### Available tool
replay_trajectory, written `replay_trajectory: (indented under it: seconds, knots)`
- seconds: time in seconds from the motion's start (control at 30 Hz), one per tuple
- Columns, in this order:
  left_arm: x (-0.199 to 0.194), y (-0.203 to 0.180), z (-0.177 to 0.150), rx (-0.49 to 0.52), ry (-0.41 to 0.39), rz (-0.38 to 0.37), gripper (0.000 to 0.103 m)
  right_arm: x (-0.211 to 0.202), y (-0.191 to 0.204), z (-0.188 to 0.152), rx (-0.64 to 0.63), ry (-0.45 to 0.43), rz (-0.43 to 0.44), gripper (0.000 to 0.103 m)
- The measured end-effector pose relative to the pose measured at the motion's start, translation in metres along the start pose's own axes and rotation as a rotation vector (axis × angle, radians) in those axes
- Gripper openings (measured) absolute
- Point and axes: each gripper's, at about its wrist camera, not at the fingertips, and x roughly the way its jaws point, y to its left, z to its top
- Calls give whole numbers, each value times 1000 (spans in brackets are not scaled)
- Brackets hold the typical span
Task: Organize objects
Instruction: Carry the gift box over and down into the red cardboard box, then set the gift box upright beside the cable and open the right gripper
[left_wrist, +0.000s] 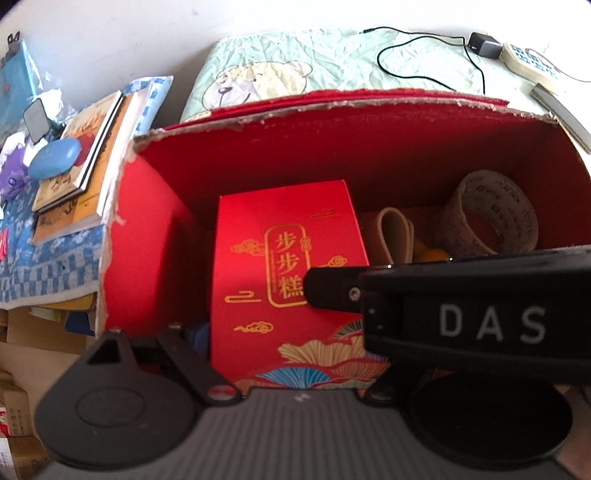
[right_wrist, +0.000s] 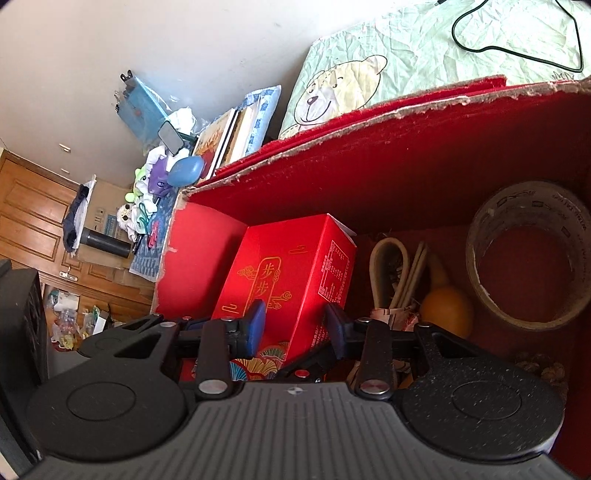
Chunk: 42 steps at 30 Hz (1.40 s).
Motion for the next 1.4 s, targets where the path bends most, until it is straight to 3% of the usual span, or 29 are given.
replay_trajectory:
  seconds: [0.43, 0.93, 1.4]
  knots:
    - [8, 4, -1, -31, 38, -30, 81, 3, -5, 0, 26, 11, -32, 37]
    - [9, -5, -6, 10, 32, 6, 83, 4, -5, -2, 32, -10, -75, 34]
    - [10, 4, -5, 3, 62, -67, 85, 3, -4, -2, 47, -22, -55, 34]
